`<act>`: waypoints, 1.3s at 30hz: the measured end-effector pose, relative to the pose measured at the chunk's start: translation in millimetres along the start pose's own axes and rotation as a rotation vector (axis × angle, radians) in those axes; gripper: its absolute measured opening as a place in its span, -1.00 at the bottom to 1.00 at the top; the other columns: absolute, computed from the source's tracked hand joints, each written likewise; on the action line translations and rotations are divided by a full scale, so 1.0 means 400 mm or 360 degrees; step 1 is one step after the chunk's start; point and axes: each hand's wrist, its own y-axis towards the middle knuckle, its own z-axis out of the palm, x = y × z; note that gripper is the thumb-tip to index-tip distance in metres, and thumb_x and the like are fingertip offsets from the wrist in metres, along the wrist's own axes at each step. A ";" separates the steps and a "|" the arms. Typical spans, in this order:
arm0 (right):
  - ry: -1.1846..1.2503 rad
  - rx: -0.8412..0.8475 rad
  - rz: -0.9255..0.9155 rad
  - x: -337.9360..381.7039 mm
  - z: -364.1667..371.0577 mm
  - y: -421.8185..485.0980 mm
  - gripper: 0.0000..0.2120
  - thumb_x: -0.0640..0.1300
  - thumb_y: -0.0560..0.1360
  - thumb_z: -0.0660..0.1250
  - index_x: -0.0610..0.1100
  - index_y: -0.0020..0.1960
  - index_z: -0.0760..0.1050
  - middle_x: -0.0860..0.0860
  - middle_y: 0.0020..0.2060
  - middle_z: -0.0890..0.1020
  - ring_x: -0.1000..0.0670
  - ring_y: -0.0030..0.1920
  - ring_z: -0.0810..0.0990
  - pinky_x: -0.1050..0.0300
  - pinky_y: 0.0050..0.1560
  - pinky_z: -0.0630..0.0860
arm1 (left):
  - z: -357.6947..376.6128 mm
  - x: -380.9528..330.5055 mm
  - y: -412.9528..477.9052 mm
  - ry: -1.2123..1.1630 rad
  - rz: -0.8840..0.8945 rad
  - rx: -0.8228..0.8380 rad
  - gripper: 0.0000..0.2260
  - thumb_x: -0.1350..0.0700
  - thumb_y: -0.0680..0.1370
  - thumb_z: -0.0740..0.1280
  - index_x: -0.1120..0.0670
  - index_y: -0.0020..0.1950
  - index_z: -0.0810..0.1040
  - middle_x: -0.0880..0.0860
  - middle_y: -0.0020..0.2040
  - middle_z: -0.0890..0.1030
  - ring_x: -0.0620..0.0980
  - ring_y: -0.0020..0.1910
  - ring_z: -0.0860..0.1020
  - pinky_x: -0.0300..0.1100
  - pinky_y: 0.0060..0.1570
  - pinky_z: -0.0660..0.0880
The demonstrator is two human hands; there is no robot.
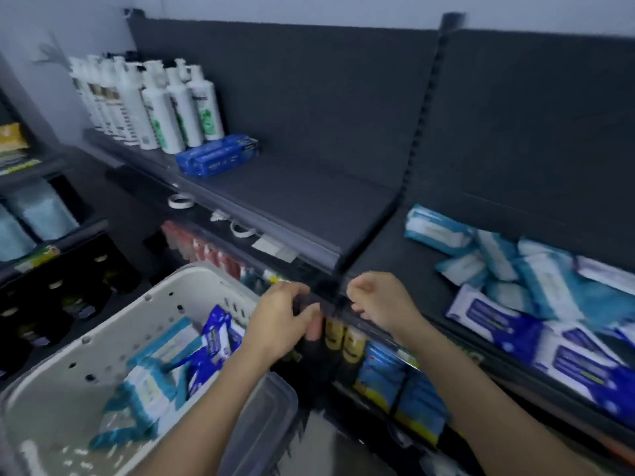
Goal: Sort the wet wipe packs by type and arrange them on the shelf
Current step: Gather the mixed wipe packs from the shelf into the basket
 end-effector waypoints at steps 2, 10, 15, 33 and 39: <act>0.0007 -0.0152 0.0096 -0.050 -0.081 -0.026 -0.80 -0.14 0.54 0.27 -0.28 -0.08 0.57 -0.22 -0.08 0.64 -0.20 -0.02 0.60 -0.15 0.09 0.54 | 0.039 -0.064 0.021 -0.0022 0.0126 0.0096 -0.63 -0.02 0.53 0.37 0.09 0.29 0.53 0.04 0.18 0.55 -0.01 0.19 0.50 -0.34 0.09 0.31; -0.0233 -0.0601 0.0323 -0.293 -0.374 -0.133 -0.82 -0.12 0.59 0.25 -0.16 0.09 0.57 -0.06 0.00 0.61 -0.06 0.00 0.55 0.13 -0.02 0.41 | 0.252 -0.325 0.097 -0.0050 0.0488 0.0391 -0.59 -0.03 0.55 0.34 0.10 0.35 0.47 0.05 0.28 0.50 -0.04 0.26 0.46 -0.32 0.16 0.32; -0.0485 -0.0722 0.0484 -0.441 -0.521 -0.176 -0.80 -0.14 0.59 0.21 -0.24 0.04 0.54 -0.17 -0.06 0.62 -0.14 -0.08 0.55 0.02 -0.08 0.47 | 0.376 -0.429 0.151 0.0138 0.0555 0.0504 -0.62 -0.03 0.55 0.34 0.13 0.30 0.49 0.13 0.19 0.51 0.10 0.15 0.52 -0.12 0.07 0.46; -0.0273 -0.1275 0.0959 -0.737 -0.745 -0.086 -0.08 0.06 0.41 0.47 -0.33 0.50 0.04 -0.38 0.43 0.14 -0.35 0.42 0.15 -0.22 0.41 0.17 | 0.584 -0.600 0.314 -0.0160 -0.0504 0.0463 0.10 -0.33 0.29 0.46 0.11 0.55 -0.09 0.25 0.49 0.09 0.26 0.45 0.19 0.14 0.33 0.30; 0.0802 -0.1636 0.0985 -0.740 -0.765 -0.070 -0.58 -0.06 0.36 0.54 -0.29 0.01 0.43 -0.18 -0.06 0.53 -0.07 -0.12 0.52 0.08 -0.27 0.49 | 0.619 -0.632 0.356 -0.0441 -0.0683 0.0375 -0.03 -0.38 0.13 0.51 0.24 0.29 0.38 0.20 0.27 0.47 0.16 0.18 0.51 -0.03 0.11 0.50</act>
